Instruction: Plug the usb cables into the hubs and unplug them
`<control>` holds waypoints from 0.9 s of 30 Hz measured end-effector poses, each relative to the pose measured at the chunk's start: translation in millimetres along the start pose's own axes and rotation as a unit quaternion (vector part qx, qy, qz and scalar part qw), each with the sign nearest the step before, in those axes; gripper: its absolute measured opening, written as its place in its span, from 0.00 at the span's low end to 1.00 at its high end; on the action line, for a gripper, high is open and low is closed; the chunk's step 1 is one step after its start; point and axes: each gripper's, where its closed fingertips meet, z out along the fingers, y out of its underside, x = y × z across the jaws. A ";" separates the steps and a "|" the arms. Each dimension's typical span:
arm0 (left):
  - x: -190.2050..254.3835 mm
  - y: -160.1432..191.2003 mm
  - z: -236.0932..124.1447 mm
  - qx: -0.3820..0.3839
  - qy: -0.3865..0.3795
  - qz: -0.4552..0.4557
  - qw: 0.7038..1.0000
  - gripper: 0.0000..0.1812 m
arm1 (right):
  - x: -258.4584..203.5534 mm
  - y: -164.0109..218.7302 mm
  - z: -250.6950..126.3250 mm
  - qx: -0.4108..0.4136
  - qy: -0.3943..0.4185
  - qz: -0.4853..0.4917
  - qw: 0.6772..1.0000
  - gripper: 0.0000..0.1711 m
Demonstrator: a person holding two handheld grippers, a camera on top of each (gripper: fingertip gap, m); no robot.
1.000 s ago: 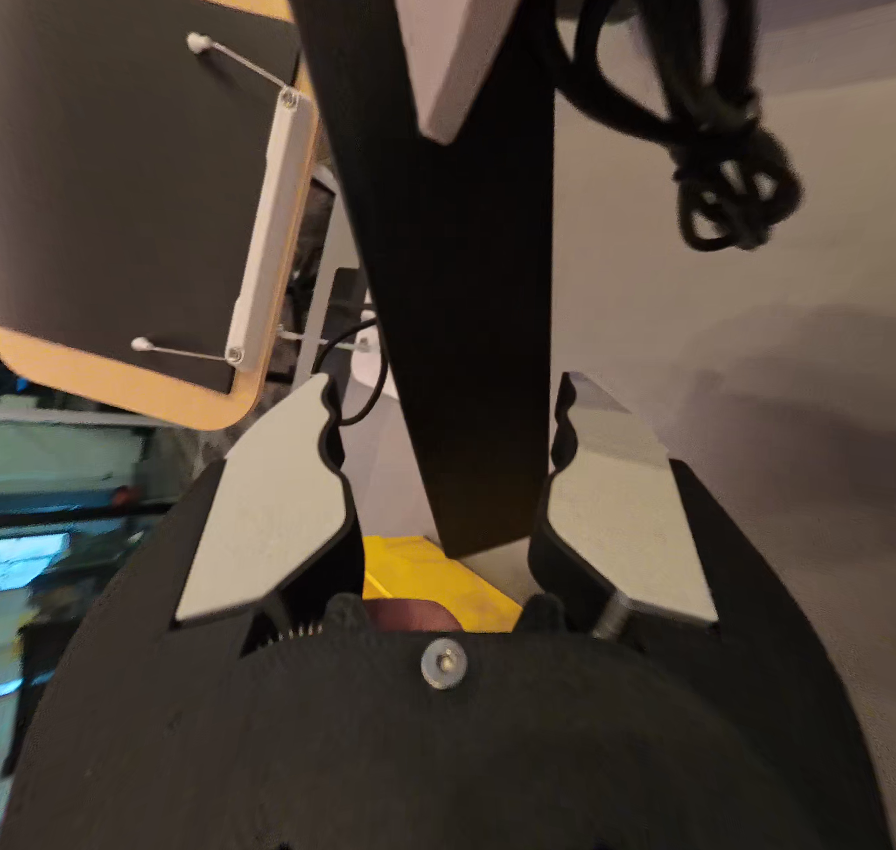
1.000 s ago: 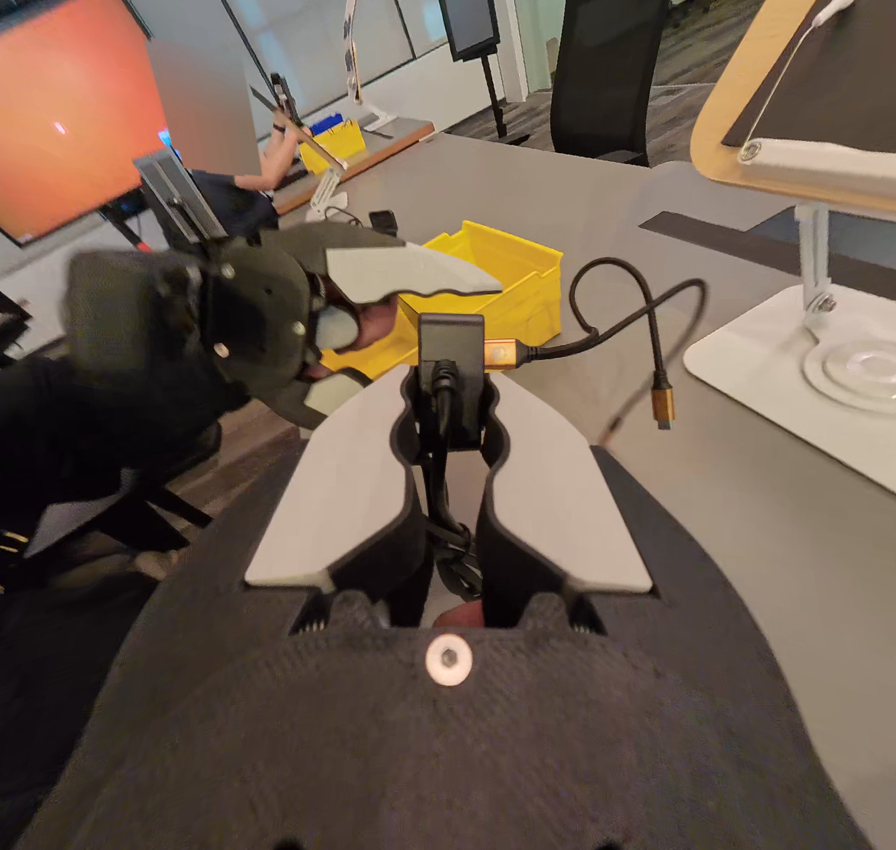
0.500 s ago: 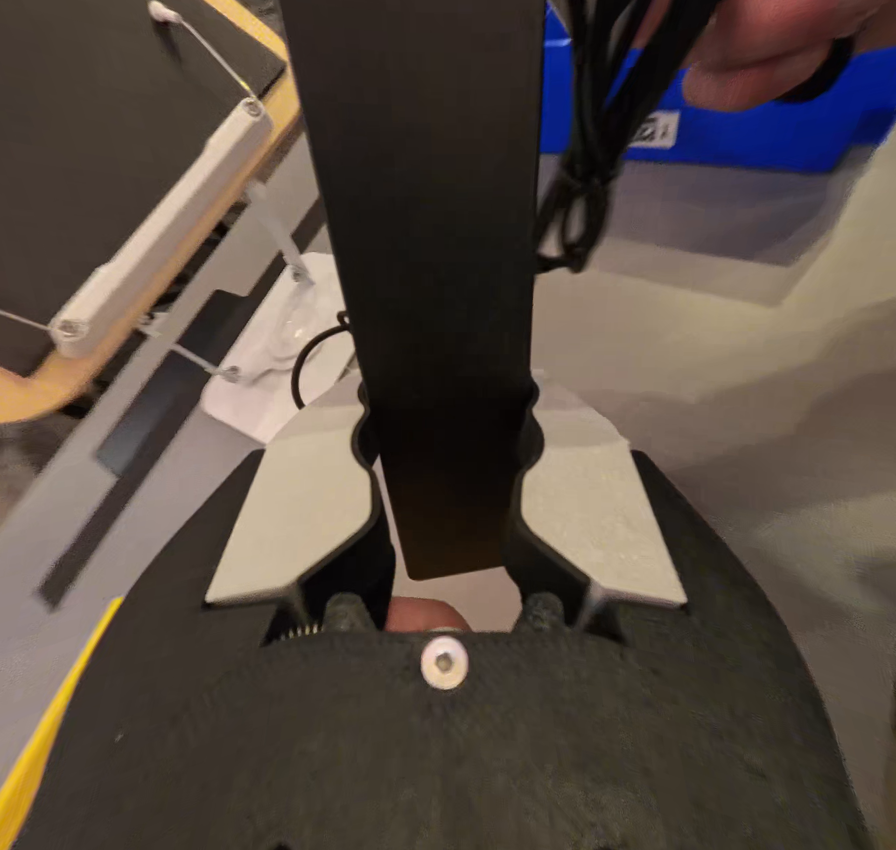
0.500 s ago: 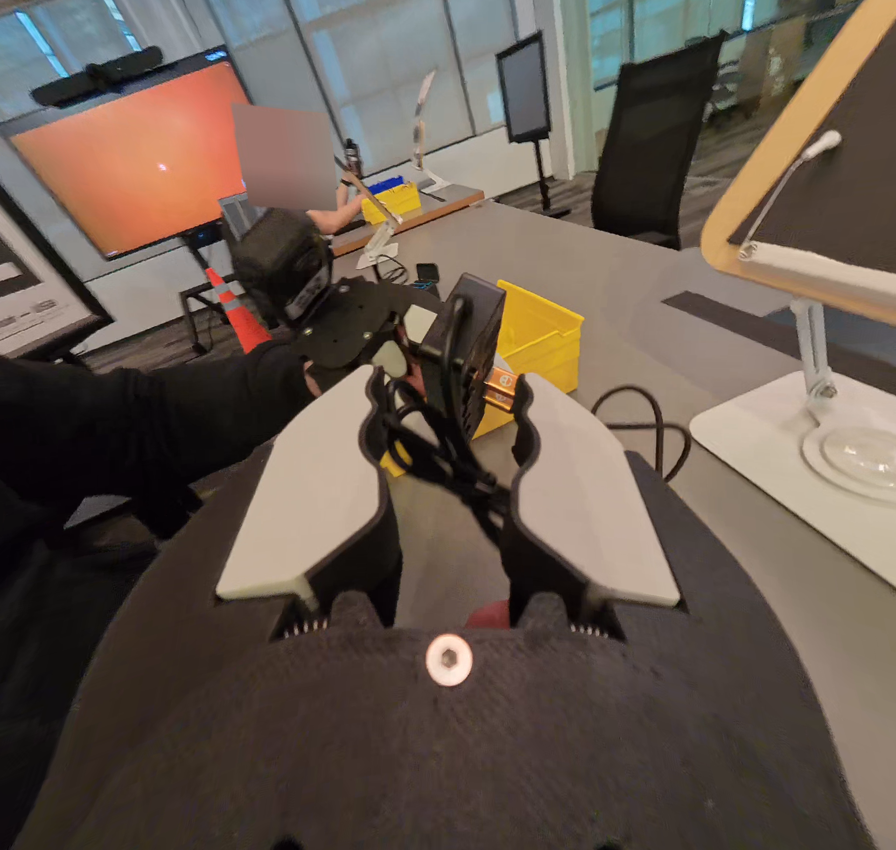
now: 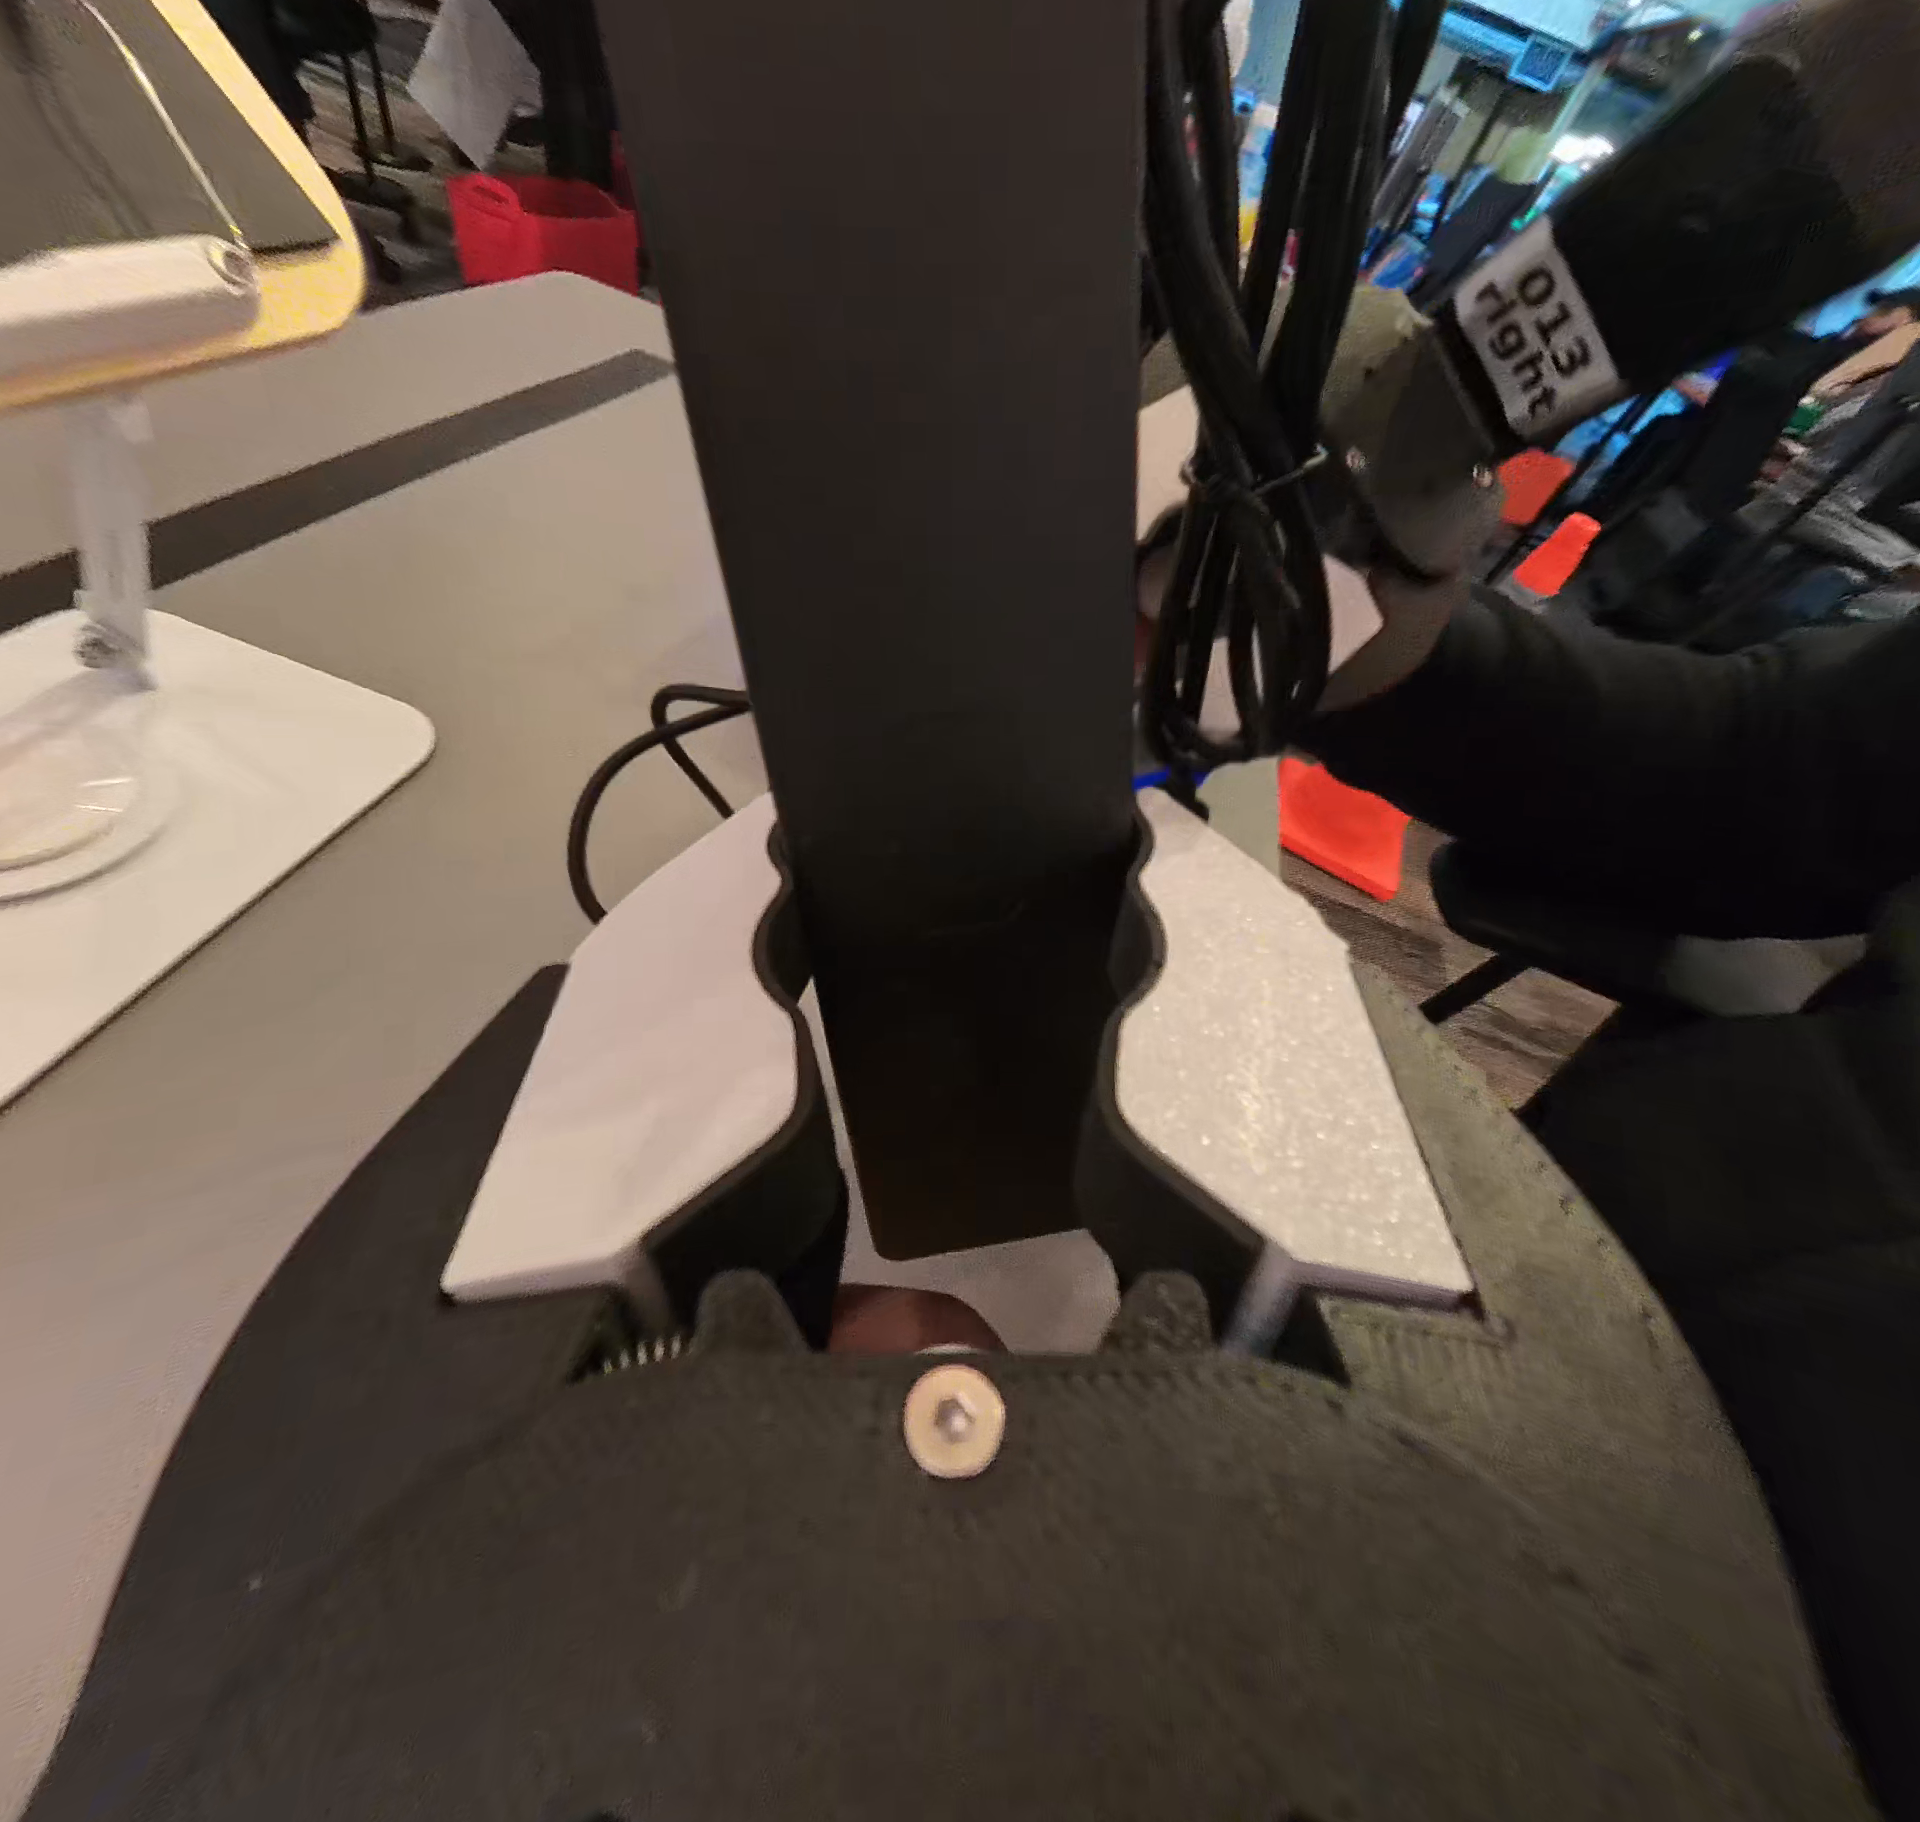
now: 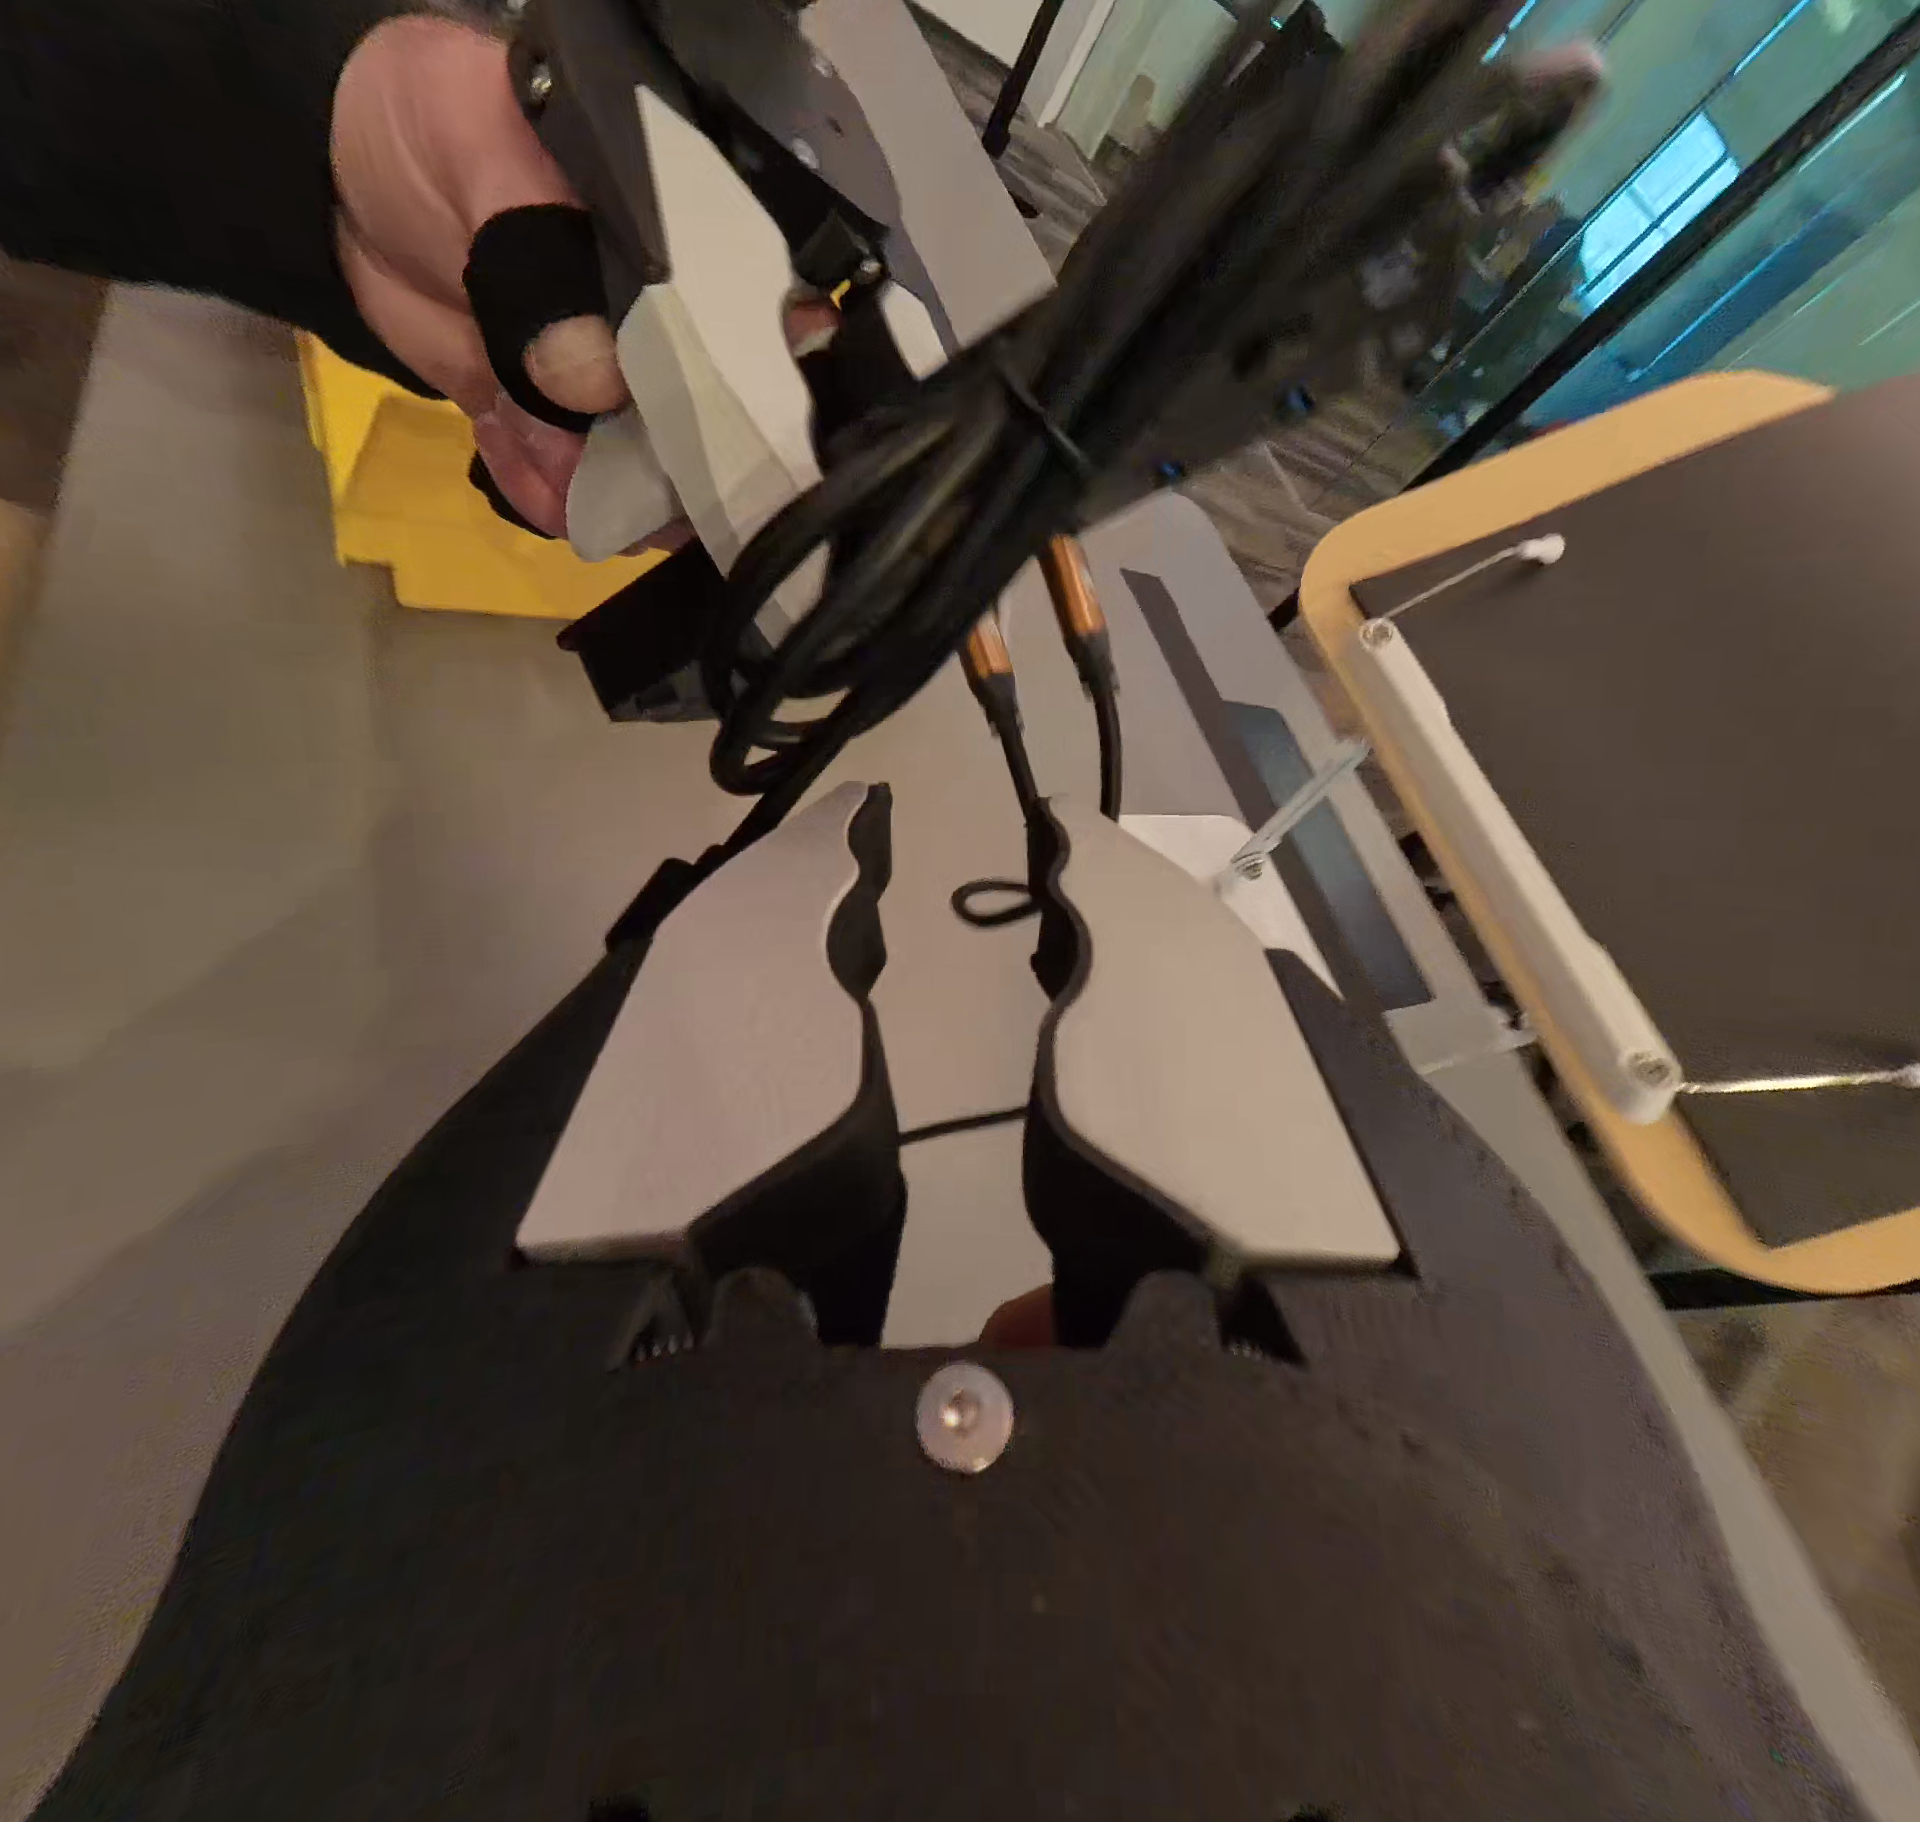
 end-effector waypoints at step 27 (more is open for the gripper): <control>22.7 5.6 29.2 0.061 0.068 -0.139 0.986 0.31 | -5.2 27.5 -0.1 -0.117 0.087 -0.199 0.969 0.04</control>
